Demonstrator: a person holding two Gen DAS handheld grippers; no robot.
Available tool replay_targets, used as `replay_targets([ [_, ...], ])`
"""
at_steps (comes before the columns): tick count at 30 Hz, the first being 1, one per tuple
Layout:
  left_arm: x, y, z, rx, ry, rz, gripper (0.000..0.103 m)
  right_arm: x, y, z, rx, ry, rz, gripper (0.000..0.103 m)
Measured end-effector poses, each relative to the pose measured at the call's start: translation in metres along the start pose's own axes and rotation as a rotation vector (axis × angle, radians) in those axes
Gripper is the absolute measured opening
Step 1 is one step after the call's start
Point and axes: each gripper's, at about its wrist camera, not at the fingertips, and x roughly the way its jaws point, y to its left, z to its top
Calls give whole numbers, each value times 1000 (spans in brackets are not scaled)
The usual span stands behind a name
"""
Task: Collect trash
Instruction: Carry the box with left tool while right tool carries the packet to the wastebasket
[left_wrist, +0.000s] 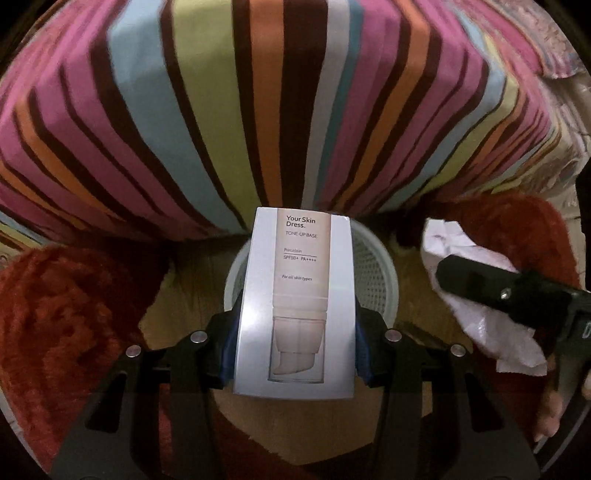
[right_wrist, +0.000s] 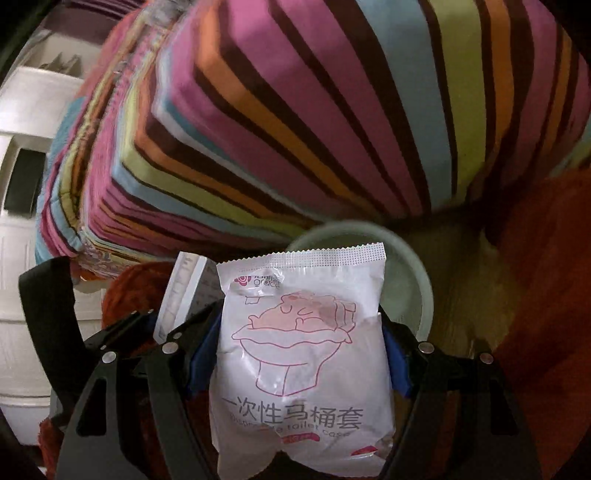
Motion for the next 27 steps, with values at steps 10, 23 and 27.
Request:
replay_targets([
  [10, 73, -10, 11, -19, 239, -5, 48, 53, -24, 17, 146, 152, -77, 70],
  [23, 153, -5, 10, -111, 469, 3, 48, 122, -59, 20, 270, 317, -182, 70],
  [27, 168, -4, 12, -131, 511, -8, 49, 132, -67, 17, 293, 353, -201, 70],
])
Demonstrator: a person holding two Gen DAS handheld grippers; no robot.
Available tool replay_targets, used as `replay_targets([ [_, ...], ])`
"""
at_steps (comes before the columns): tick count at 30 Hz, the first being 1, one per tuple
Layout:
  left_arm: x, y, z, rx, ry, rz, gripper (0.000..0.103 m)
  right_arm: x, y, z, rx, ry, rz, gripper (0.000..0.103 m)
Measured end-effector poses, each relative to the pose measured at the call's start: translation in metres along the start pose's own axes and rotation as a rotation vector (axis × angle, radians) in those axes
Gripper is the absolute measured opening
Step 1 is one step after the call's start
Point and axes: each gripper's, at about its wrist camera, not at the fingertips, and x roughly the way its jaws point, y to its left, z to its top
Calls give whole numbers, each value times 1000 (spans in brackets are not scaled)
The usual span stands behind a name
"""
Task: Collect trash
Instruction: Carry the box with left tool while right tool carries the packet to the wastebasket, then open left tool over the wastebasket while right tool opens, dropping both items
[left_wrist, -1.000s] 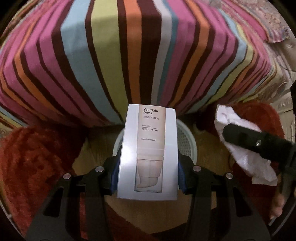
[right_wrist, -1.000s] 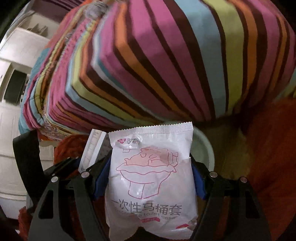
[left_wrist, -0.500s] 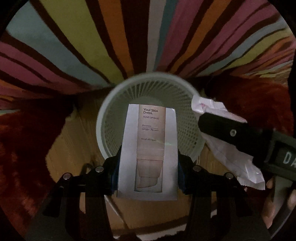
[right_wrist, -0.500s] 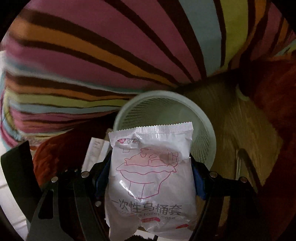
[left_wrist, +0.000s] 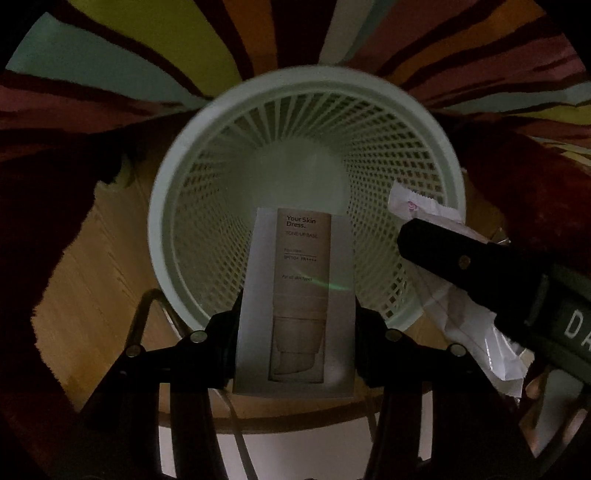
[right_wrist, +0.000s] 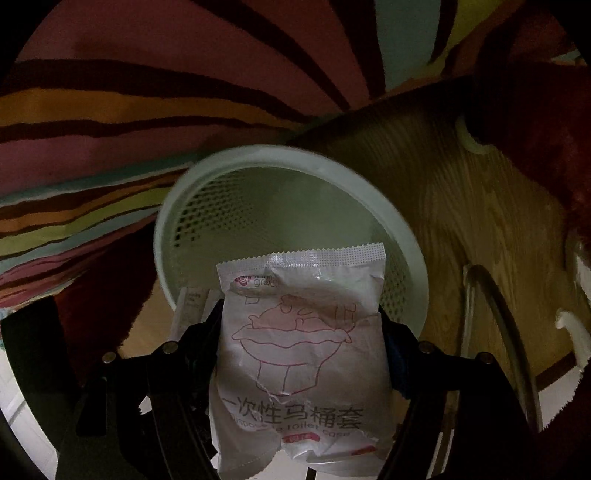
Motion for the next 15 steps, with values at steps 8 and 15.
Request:
replay_targets([
  [8, 11, 13, 8, -56, 89, 3, 77, 20, -5, 9, 34, 42, -19, 73],
  [15, 17, 27, 8, -110, 95, -24, 91, 27, -17, 13, 76, 30, -60, 94],
])
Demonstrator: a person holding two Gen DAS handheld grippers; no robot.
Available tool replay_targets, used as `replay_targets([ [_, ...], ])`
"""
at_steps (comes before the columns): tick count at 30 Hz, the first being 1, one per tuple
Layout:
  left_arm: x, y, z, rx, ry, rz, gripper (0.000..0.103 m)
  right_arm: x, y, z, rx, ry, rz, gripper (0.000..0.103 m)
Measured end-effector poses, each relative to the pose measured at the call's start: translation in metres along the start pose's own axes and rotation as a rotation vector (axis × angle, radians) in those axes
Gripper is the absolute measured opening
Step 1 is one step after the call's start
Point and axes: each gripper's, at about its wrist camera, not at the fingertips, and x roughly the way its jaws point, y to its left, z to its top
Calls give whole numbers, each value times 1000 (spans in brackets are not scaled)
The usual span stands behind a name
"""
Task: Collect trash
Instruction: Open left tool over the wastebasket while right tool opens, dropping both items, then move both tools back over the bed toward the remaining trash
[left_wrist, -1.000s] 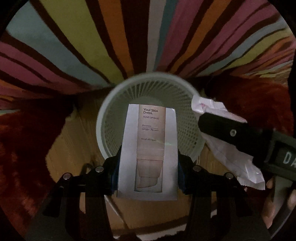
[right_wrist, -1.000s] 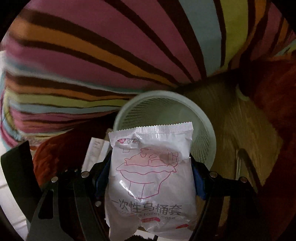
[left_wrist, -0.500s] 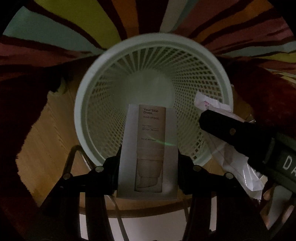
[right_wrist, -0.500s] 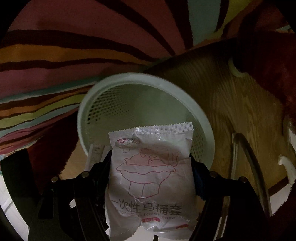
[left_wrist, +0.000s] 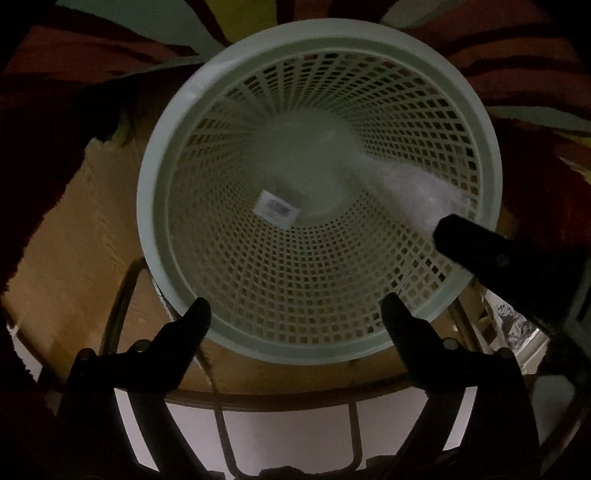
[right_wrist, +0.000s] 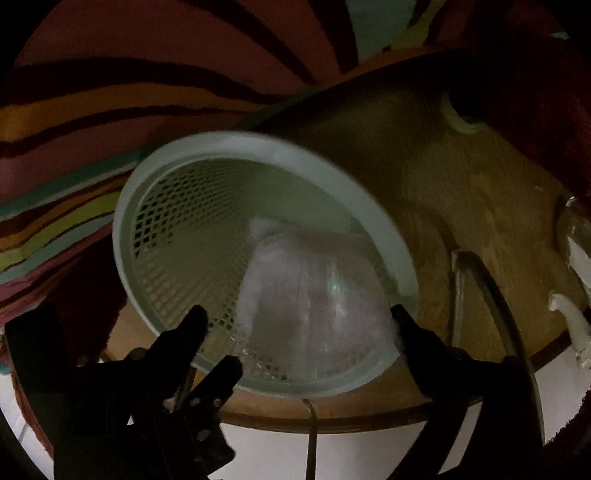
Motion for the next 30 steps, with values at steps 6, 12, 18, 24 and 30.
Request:
replay_targets([
  [6, -1, 5, 2, -5, -4, -2, 91, 3, -7, 2, 12, -10, 1, 94],
  [12, 2, 1, -11, -20, -35, -10, 91, -3, -1, -8, 1, -33, -6, 94],
  [18, -11, 1, -17, -15, -88, -16, 91, -23, 6, -13, -6, -80, 6, 94],
  [24, -36, 7, -32, -28, -206, -32, 91, -45, 12, -21, -44, -158, 30, 94],
  [30, -83, 6, -60, -17, -380, -109, 91, -89, 27, -48, -158, -304, 54, 94],
])
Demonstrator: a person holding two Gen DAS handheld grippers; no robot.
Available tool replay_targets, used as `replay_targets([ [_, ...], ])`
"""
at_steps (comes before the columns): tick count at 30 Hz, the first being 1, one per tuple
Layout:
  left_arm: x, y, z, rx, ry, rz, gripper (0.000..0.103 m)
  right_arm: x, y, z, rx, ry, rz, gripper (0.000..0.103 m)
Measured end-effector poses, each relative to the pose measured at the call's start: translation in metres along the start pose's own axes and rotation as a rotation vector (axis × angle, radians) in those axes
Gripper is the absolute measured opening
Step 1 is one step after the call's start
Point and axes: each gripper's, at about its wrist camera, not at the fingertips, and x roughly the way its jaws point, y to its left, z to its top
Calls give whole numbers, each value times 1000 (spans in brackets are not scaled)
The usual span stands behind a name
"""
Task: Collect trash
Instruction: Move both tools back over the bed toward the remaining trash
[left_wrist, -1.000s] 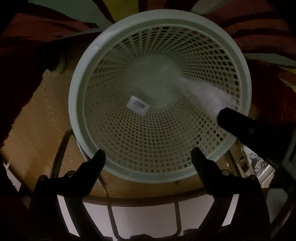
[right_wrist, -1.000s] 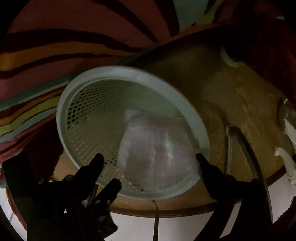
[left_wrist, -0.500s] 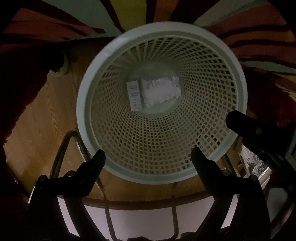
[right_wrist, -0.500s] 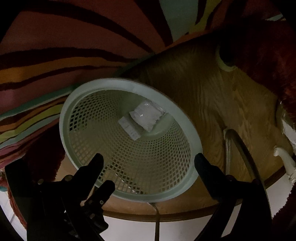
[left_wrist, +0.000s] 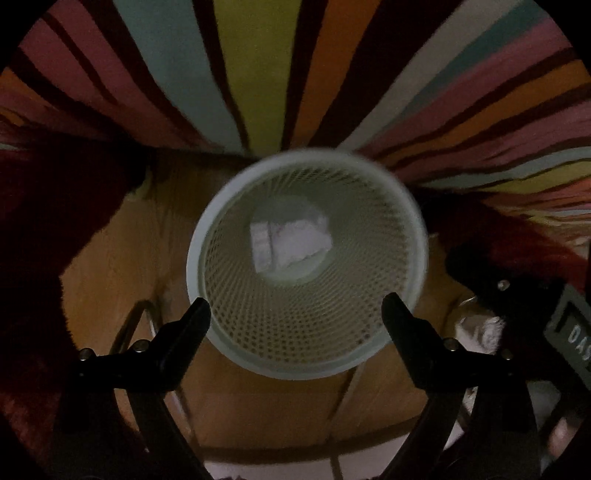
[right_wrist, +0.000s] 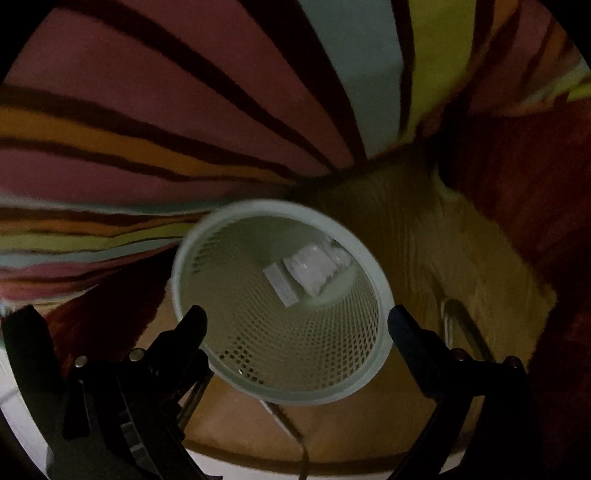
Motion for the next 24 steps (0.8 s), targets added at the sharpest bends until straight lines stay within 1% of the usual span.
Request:
replay_targets([
  [1, -11, -1, -3, 4, -39, -19, 91, -7, 2, -1, -14, -19, 8, 94],
  [5, -50, -3, -10, 20, -176, -56, 91, -44, 8, -9, -69, -122, 56, 94],
  [8, -79, 0, -17, 24, -282, -67, 91, -79, 12, -13, -135, -239, 62, 94],
  [9, -87, -1, -17, 28, -307, -74, 91, -97, 15, -16, -172, -308, 56, 94],
  [10, -96, -1, -18, 34, -336, -80, 91, -110, 16, -16, -194, -356, 53, 94],
  [11, -110, -1, -19, 48, -390, -75, 91, -130, 19, -17, -228, -438, 49, 94],
  [13, -129, 0, -18, 63, -476, -39, 91, -150, 23, -17, -255, -538, 38, 94],
  [14, -142, -1, -16, 70, -537, -18, 91, -161, 25, -16, -267, -590, 32, 94],
  [15, -153, -1, -13, 74, -585, -7, 91, -175, 29, -14, -287, -661, 28, 94],
  [17, -176, -3, -2, 79, -673, 17, 91, -191, 36, -5, -331, -748, 7, 94],
  [20, -203, -9, 17, 87, -762, 48, 91, -198, 42, 10, -380, -797, -5, 94],
  [22, -216, -11, 28, 98, -795, 72, 91, -200, 47, 27, -404, -801, -2, 94],
  [24, -221, -19, 43, 119, -824, 119, 91, -201, 47, 43, -412, -805, 1, 94],
])
